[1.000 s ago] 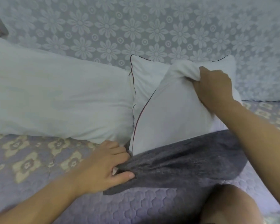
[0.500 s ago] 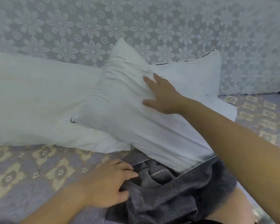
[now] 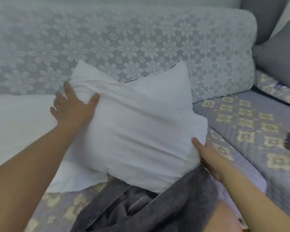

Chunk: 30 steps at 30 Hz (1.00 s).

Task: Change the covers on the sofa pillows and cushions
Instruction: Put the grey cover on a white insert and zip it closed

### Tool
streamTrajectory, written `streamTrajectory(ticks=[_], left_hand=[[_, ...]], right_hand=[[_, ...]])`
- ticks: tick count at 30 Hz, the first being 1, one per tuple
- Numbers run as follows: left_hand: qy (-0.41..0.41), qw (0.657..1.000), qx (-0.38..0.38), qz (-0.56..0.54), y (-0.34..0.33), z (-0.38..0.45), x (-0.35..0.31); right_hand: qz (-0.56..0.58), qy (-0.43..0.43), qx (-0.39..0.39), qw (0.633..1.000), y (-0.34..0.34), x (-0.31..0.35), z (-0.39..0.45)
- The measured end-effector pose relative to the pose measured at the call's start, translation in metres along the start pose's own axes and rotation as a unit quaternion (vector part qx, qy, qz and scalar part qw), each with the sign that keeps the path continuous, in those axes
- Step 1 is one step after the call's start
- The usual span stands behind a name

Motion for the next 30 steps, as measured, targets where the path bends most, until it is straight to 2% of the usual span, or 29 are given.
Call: streamTrajectory(ticks=[2,4,5,7,8,10,13,15,17,19,22,25,28,30], left_hand=[[0.104,0.991,0.066,-0.045,-0.019,0.001,0.037],[0.119,0.988,0.080,-0.065,-0.026,-0.013,0.050],[0.106,0.990,0.059,-0.074,-0.021,-0.019,0.048],[0.077,0.992,-0.006,-0.103,0.001,-0.024,0.039],[0.066,0.989,-0.043,-0.127,0.016,-0.023,0.033],[0.049,0.971,-0.111,-0.207,0.045,-0.022,0.018],[0.038,0.926,-0.184,-0.326,0.076,-0.022,-0.014],[0.029,0.903,-0.179,-0.389,0.084,-0.022,-0.047],[0.009,0.893,-0.163,-0.420,0.084,-0.021,-0.080],[-0.034,0.887,-0.147,-0.436,0.081,-0.022,-0.119],[-0.062,0.854,-0.140,-0.498,0.073,-0.020,-0.172],[-0.065,0.837,-0.143,-0.524,0.063,-0.012,-0.221],[-0.065,0.807,-0.131,-0.573,0.042,-0.005,-0.269],[-0.080,0.807,-0.097,-0.577,0.015,-0.002,-0.313]], right_hand=[[0.041,-0.044,0.050,0.997,-0.006,-0.009,0.010],[0.017,-0.077,0.064,0.995,-0.015,-0.004,0.016],[-0.021,-0.060,0.052,0.997,-0.018,0.010,0.021],[-0.133,0.022,-0.006,0.991,-0.021,0.060,0.027],[-0.201,0.082,-0.046,0.975,-0.022,0.093,0.027],[-0.289,0.205,-0.145,0.924,-0.019,0.168,0.014],[-0.313,0.320,-0.291,0.846,-0.001,0.247,-0.009],[-0.363,0.320,-0.343,0.805,0.019,0.263,-0.002],[-0.405,0.246,-0.319,0.821,0.046,0.252,0.028],[-0.389,0.199,-0.287,0.852,0.075,0.241,0.046],[-0.299,0.211,-0.332,0.869,0.124,0.258,0.039],[-0.162,0.238,-0.408,0.866,0.178,0.286,0.027],[-0.107,0.282,-0.466,0.832,0.225,0.332,0.024],[-0.085,0.323,-0.443,0.832,0.251,0.370,0.038]])
Point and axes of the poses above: each hand's wrist, its own z-axis towards the middle knuckle, its own y-axis out of the back of the hand, x = y × z, the point moved 10 cm from there along z, towards the middle knuckle, and after that the axes turned 1 degree about y, right-handed, at the moved point
